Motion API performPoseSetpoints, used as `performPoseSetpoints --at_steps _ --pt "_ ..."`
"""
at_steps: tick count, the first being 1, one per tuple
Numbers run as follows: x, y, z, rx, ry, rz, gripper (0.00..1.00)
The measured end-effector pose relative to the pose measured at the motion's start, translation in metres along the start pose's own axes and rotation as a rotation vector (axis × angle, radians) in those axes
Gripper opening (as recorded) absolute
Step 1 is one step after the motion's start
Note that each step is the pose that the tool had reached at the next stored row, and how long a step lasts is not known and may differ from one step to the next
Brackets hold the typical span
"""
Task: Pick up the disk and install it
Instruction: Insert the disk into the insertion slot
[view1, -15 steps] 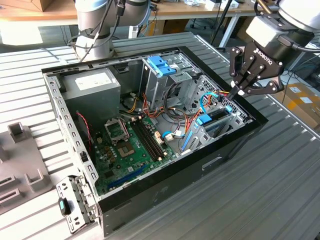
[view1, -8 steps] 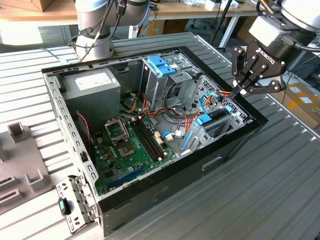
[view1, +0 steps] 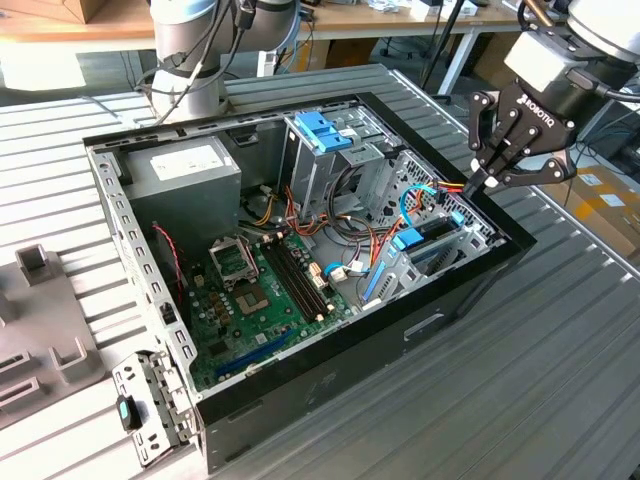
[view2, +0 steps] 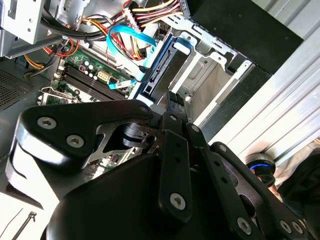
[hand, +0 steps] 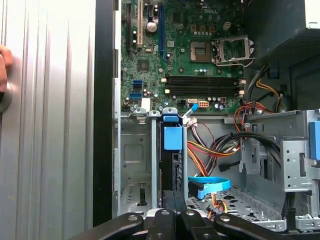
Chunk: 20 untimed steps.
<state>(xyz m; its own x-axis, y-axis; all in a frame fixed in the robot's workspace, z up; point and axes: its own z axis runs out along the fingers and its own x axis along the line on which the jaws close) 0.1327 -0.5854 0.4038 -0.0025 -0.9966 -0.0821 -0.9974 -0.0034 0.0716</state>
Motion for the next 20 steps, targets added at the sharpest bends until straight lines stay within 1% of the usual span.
performPoseSetpoints --at_steps 8,11,15,20 --pt "0.0 -0.0058 -0.0004 0.0 0.0 0.0 0.11" --pt "0.0 -0.0086 -0.0006 0.0 -0.0001 0.0 0.11" --pt "0.0 -0.0142 -0.001 0.0 0.0 0.0 0.11" --pt "0.0 -0.018 -0.0013 0.0 0.0 0.0 0.11"
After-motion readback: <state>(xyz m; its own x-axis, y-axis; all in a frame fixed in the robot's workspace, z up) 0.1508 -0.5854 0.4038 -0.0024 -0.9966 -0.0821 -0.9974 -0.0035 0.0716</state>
